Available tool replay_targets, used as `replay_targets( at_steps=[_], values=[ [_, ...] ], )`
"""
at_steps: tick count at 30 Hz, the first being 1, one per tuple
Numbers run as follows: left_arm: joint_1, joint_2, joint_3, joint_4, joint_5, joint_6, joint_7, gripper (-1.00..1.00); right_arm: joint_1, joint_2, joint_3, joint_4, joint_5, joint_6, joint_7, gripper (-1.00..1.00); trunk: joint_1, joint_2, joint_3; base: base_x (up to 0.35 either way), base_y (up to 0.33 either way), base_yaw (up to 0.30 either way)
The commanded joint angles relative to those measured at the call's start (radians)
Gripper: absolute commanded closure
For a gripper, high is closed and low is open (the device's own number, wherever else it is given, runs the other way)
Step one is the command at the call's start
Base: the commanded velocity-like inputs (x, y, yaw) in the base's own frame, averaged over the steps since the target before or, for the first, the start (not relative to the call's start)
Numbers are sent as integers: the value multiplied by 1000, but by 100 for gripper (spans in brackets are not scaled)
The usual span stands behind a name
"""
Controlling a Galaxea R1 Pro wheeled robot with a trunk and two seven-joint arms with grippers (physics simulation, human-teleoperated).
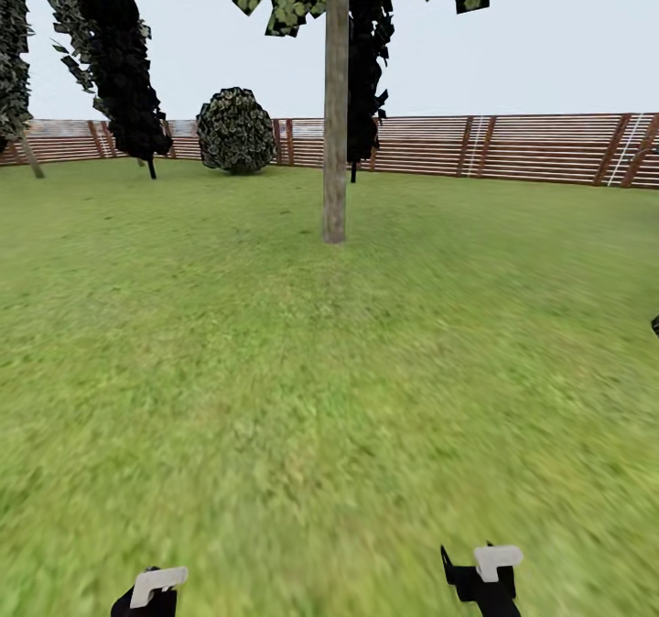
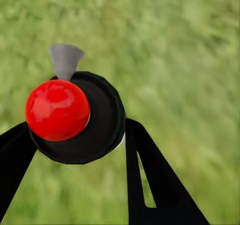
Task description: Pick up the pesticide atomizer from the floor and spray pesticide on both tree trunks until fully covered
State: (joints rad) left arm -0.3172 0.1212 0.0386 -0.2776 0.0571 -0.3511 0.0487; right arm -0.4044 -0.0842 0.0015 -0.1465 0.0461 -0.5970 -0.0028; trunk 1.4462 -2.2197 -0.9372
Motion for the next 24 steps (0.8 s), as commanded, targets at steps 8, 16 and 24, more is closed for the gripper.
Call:
replay_targets(
  at_steps=[8,16,24],
  values=[
    [-1,0,0,0,6,-3,0,100,-1,0,-1,1,5,-3,0,-100,0,0,-1,337,0,0],
    [-1,0,0,0,6,-3,0,100,-1,0,-1,1,5,-3,1,-100,0,0,-1,337,0,0],
    [-1,0,0,0,6,-3,0,100,-1,0,-1,1,6,-3,1,-100,0,0,-1,337,0,0]
  ],
)
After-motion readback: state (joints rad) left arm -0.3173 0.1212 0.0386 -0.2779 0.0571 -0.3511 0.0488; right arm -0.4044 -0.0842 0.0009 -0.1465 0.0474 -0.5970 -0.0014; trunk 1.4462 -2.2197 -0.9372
